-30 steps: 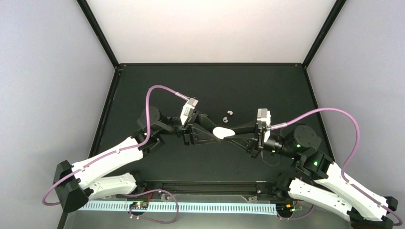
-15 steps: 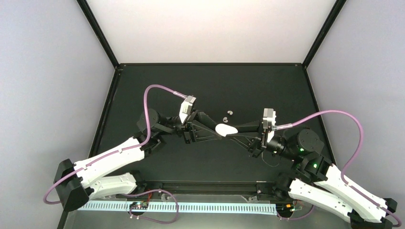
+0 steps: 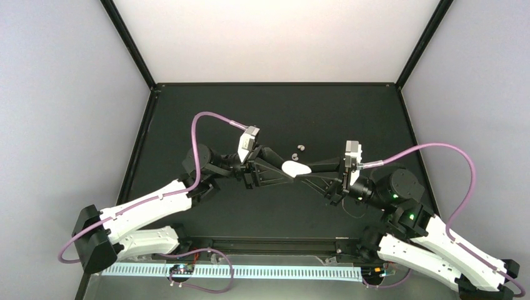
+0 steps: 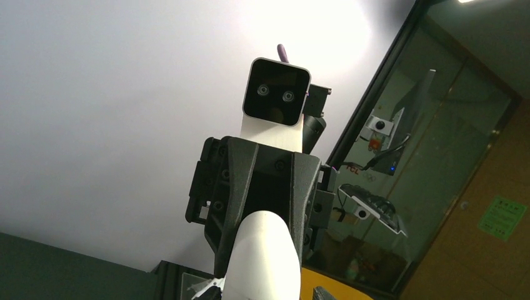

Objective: Insert the wireless bluetooth earbuds into the charging case
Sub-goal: Open the charging case.

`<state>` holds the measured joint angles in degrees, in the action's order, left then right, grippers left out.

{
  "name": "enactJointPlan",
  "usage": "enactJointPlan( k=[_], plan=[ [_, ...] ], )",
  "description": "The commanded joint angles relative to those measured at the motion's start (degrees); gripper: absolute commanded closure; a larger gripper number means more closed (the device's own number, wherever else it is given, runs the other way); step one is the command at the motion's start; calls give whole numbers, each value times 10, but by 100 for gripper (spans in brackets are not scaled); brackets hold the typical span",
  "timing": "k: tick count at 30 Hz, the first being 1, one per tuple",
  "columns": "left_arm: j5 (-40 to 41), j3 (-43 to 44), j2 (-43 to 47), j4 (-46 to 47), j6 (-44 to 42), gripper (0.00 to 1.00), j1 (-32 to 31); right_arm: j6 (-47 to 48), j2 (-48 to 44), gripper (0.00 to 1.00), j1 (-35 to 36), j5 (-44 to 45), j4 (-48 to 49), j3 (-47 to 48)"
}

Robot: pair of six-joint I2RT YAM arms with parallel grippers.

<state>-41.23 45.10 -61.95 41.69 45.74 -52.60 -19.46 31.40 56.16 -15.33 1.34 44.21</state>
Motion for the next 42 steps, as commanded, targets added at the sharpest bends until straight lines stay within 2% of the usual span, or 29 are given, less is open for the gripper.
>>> enactJointPlan(
  k=[1,10,16,23,31,42],
  plan=[
    [6,16,-10,16,-2,63,-8,-3,1,84,-2,12,20,-7],
    [13,17,-9,23,-11,86,-10,-4,0,83,-1,7,11,-5],
    [24,9,10,12,-48,98,-10,-9,-10,65,-1,14,-15,2],
    [17,16,17,-9,-75,98,-10,-24,-21,62,-2,24,-22,13],
    [-2,14,20,-24,-80,99,-11,-58,-20,42,-2,56,-28,46],
    [1,16,33,-42,-94,98,-12,-73,67,41,-2,-35,-115,131]
  ],
)
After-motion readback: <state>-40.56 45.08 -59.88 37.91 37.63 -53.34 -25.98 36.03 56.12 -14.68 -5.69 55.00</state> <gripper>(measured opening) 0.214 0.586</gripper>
